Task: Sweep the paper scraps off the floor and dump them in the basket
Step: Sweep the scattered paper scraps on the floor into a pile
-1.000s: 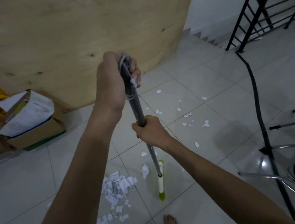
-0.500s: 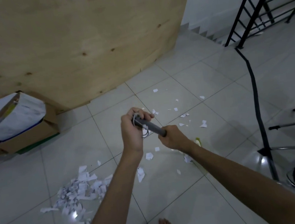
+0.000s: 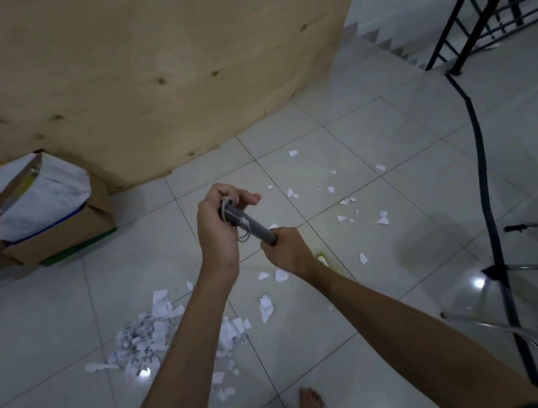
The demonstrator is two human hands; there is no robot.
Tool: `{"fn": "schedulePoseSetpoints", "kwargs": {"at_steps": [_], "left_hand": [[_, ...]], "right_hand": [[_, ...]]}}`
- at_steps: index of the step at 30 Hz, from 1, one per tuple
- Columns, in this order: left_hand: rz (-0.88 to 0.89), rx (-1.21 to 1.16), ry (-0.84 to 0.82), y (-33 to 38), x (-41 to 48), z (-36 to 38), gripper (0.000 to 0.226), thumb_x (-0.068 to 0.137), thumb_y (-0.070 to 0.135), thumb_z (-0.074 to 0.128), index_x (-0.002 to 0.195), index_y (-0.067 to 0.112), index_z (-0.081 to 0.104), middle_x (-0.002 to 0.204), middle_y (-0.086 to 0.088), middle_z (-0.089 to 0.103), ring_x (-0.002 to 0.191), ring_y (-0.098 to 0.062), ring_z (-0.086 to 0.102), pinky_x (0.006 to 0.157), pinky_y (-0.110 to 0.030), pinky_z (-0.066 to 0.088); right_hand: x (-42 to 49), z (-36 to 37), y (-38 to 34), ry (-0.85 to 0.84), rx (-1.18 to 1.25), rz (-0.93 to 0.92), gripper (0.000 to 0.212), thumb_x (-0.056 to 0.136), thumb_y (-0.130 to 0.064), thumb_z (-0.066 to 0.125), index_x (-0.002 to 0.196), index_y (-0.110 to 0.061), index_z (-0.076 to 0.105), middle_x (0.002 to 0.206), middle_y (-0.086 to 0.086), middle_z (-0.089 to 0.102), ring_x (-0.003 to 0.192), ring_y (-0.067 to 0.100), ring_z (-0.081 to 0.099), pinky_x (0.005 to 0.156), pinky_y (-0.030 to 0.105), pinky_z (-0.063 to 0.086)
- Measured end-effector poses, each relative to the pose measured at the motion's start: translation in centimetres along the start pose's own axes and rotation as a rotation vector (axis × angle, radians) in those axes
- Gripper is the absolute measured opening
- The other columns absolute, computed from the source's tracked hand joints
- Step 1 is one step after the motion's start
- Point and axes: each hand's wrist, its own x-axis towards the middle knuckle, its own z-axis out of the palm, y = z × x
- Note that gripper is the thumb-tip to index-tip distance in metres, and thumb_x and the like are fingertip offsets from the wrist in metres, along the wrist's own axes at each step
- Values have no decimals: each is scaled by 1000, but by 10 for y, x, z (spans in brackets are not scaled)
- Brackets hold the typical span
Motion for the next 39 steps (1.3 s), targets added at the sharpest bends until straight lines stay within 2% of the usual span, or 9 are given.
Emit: {"fn": "schedulePoseSetpoints", "kwargs": {"at_steps": [2, 5, 11, 15, 20, 24, 27, 33, 39], "left_hand": [[31, 9, 1, 16, 7, -14, 24, 79, 25, 32, 66, 9, 45, 57, 1, 62, 70, -18, 63, 93, -41, 46], [79, 17, -32, 40, 16, -35, 23, 81, 23, 30, 67, 10, 44, 54, 4, 60, 62, -13, 61, 87, -40, 47], [118, 108, -46, 83, 27, -73, 20, 78, 22, 32, 67, 9, 44, 52, 4, 59, 56, -13, 59, 80, -40, 48], [118, 173, -17, 102, 30, -89, 31, 90, 10, 29, 64, 10, 46, 51, 2, 60, 56, -15, 60, 73, -35, 50], [134, 245, -39, 113, 29, -90, 37, 93, 7, 26, 64, 11, 49, 50, 0, 60, 55, -18, 58, 68, -35, 50], [181, 310, -79, 121, 28, -73, 38, 92, 8, 27, 61, 9, 50, 45, -1, 57, 50, -17, 56, 62, -37, 51], [212, 313, -130, 129, 28, -54, 36, 88, 15, 31, 58, 10, 51, 44, -1, 56, 50, -21, 55, 64, -42, 53], [252, 301, -135, 140, 35, -12, 43, 93, 8, 29, 56, 11, 51, 44, -2, 56, 52, -22, 55, 70, -49, 50], [255, 248, -165, 112, 61, 31, 29, 81, 22, 32, 62, 11, 50, 47, 0, 57, 54, -20, 58, 74, -56, 51]], "right_hand": [[2, 14, -22, -7, 20, 1, 15, 87, -12, 57, 74, -7, 64, 66, 3, 53, 56, 13, 46, 59, 19, 34], [3, 35, -54, -13, 106, 41, 35, 87, -13, 56, 56, -23, 43, 53, -4, 45, 47, 4, 38, 50, 19, 33], [-4, 75, -113, -25, 225, 59, 10, 87, -16, 57, 79, -10, 57, 66, 4, 53, 52, 11, 43, 57, 24, 38], [-8, 95, -139, -37, 296, 109, 14, 84, -17, 55, 75, -8, 59, 76, 16, 66, 58, 19, 51, 55, 29, 44], [-11, 102, -154, -52, 342, 136, 15, 84, -17, 54, 81, -5, 62, 84, 19, 69, 56, 17, 52, 51, 27, 44], [-10, 87, -153, -43, 318, 133, 17, 86, -19, 55, 82, -4, 63, 89, 20, 70, 69, 20, 60, 67, 37, 54], [-8, 65, -149, -26, 334, 112, 16, 88, -20, 56, 80, -7, 62, 89, 21, 70, 68, 19, 59, 67, 35, 54], [2, 11, -136, -24, 254, 52, 25, 88, -23, 57, 87, 0, 66, 87, 20, 70, 67, 19, 59, 60, 25, 50], [35, -55, -97, -20, 135, 2, 20, 87, -22, 58, 74, -8, 63, 80, 19, 69, 66, 24, 60, 69, 39, 56]]}}
